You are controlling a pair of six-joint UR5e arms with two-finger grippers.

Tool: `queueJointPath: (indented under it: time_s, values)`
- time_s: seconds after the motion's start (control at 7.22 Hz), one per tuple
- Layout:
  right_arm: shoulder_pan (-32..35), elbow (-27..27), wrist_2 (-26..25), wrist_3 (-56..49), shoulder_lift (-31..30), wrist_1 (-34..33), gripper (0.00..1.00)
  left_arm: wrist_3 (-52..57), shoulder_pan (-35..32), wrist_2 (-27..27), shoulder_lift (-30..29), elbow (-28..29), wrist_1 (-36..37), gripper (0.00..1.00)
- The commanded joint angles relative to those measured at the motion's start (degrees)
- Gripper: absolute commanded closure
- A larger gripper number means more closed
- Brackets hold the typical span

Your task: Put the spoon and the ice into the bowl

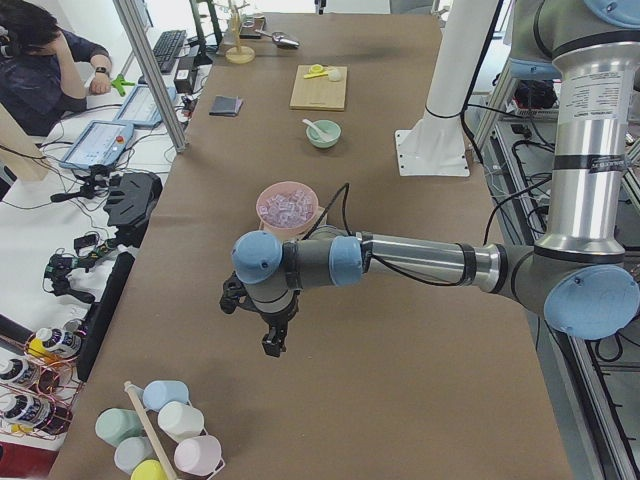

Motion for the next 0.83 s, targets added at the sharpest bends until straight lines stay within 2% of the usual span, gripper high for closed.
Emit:
queueJointPath:
  time_s: [0.0,0.69]
  values:
    - [0.13,-2.73,-0.15,0.09,-1.68,10.19,0.0,-0.08,-1.17,-0.01,-0.5,-0.08,-0.07,0.02]
    - [0.04,-2.64,0.12,0.18,-1.78,9.02,0.0,0.45,-1.18,0.26,-0.07,-0.79,-1.38,0.02]
